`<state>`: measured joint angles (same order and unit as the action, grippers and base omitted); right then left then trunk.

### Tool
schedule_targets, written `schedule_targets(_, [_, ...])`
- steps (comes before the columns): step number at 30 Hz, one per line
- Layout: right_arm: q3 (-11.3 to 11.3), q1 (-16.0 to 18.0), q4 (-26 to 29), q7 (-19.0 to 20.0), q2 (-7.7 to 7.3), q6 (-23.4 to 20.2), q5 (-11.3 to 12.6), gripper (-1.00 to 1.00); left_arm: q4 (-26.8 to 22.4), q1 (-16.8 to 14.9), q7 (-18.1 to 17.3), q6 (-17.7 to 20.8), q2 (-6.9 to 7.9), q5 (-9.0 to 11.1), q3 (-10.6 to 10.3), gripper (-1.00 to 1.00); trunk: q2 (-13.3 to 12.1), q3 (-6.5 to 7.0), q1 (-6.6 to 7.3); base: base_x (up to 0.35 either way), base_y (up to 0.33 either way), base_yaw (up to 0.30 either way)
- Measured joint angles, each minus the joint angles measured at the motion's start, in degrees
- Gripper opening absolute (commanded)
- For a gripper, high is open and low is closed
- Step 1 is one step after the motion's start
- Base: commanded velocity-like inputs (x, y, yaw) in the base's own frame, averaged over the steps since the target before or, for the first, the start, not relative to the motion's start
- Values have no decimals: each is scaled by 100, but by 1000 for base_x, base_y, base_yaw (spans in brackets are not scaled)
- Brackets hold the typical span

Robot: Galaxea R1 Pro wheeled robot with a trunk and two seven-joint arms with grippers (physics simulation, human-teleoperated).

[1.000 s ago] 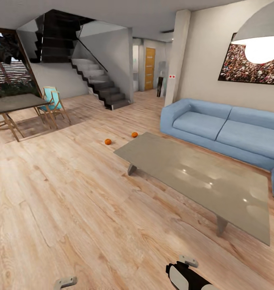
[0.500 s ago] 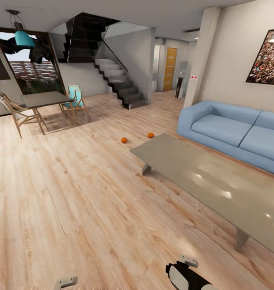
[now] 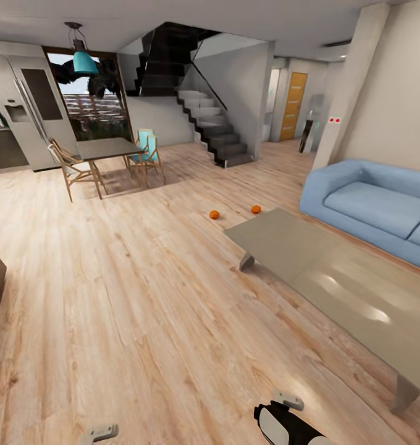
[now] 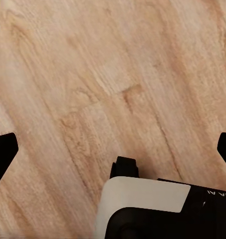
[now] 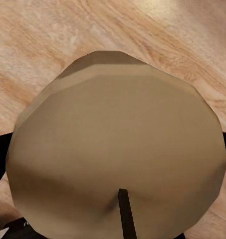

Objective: Place each of the two pumpkins and all three candles from the living room inside a cabinet in the living room (use any cabinet), then make sure every cabinet is closed, and position the cauldron so it is next to a table in the living room.

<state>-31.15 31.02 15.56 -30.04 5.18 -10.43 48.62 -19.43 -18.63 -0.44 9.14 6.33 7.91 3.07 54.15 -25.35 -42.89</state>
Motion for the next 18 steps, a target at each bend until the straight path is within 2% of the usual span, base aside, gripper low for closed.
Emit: schedule_targets(18, [3, 0, 0, 1, 0, 0, 0, -100, 0, 0, 0, 0, 0, 0, 0, 100, 0, 0, 0, 0, 0, 289])
